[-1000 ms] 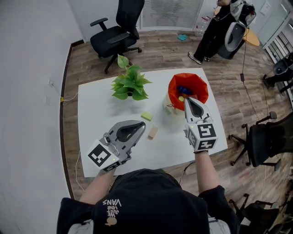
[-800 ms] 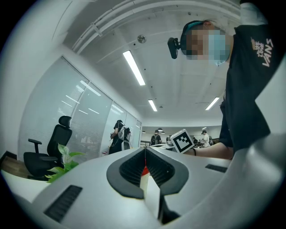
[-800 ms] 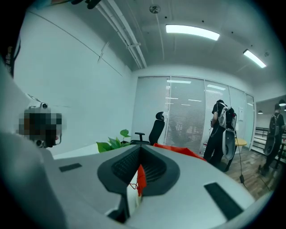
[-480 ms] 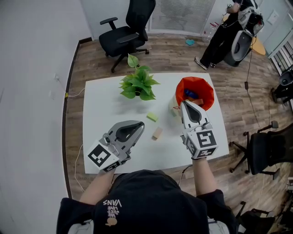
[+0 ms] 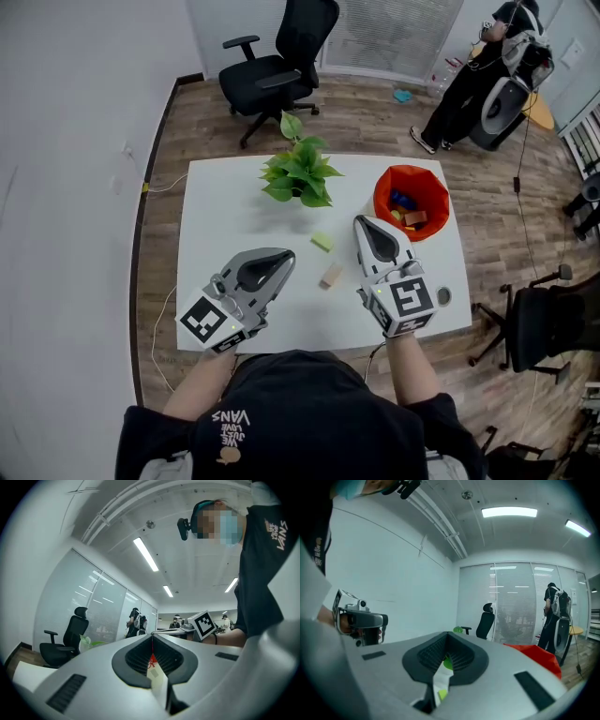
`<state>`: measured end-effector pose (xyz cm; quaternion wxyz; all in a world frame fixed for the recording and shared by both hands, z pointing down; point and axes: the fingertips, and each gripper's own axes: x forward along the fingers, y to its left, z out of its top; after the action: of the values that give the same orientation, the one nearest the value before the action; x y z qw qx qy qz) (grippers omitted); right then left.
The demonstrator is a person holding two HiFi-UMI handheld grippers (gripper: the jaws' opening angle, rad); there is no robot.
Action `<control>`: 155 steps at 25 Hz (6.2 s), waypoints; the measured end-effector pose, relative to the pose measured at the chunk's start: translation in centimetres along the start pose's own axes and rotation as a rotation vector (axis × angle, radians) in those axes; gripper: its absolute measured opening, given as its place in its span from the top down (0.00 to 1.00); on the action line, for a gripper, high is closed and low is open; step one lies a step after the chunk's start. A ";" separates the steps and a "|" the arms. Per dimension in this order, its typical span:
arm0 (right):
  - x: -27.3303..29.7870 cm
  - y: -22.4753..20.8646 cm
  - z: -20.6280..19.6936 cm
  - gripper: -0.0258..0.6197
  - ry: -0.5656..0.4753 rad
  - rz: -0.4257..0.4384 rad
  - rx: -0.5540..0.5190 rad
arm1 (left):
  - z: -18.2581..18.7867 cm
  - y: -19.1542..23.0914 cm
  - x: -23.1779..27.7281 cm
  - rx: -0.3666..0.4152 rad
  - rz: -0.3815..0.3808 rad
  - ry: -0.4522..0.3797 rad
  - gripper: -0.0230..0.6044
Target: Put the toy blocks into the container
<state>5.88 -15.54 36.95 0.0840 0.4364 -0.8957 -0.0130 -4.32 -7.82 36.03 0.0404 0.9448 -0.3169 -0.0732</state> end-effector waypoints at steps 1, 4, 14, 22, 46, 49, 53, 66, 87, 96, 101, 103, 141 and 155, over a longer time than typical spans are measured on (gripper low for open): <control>0.1 0.3 0.0 0.93 0.000 0.008 0.001 | 0.0 0.0 -0.2 0.001 0.005 0.001 0.95; 0.3 1.2 0.0 0.93 -0.001 0.030 0.009 | 0.0 0.2 -0.7 0.002 0.022 0.005 0.95; 1.1 3.6 0.0 0.93 0.001 0.092 0.017 | 0.1 0.9 -1.6 0.001 0.064 -0.004 0.95; 1.2 3.8 -0.1 0.93 0.010 0.101 0.022 | 0.0 1.0 -1.5 0.007 0.073 0.015 0.95; 2.9 6.3 -1.2 0.93 0.015 0.199 0.031 | 0.3 2.4 -2.5 -0.010 0.144 -0.023 0.95; 3.5 7.2 -1.9 0.93 0.029 0.224 0.025 | 0.4 2.6 -3.3 -0.007 0.169 -0.025 0.95; 4.3 8.5 -2.4 0.93 0.041 0.262 0.020 | 0.3 3.2 -4.5 -0.002 0.209 -0.021 0.95; 6.4 11.5 -5.7 0.93 0.109 0.322 0.007 | 0.2 4.0 -6.5 -0.002 0.263 -0.016 0.95; 7.9 14.9 -18.8 0.93 0.435 0.404 -0.021 | 0.0 4.0 -7.0 -0.007 0.261 -0.010 0.95; 7.7 15.8 -22.1 0.93 0.526 0.432 -0.032 | -0.1 4.2 -7.5 -0.011 0.277 -0.008 0.95; 7.7 16.2 -23.3 0.93 0.570 0.444 -0.036 | -0.1 4.1 -7.6 -0.011 0.282 -0.008 0.95; 7.7 16.3 -23.7 0.93 0.576 0.449 -0.046 | -0.1 4.2 -7.6 -0.012 0.285 -0.010 0.95; 8.1 16.5 -22.3 0.73 0.562 0.472 -0.138 | -0.1 3.8 -7.7 -0.014 0.280 0.001 0.95; 6.7 14.6 -14.3 0.73 0.366 0.407 -0.096 | -0.2 2.4 -5.5 -0.016 0.195 -0.001 0.95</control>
<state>-7.28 -11.04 53.34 0.2657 0.2383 -0.9333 0.0408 -10.07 -6.43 37.10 0.0549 0.9091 -0.4067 -0.0722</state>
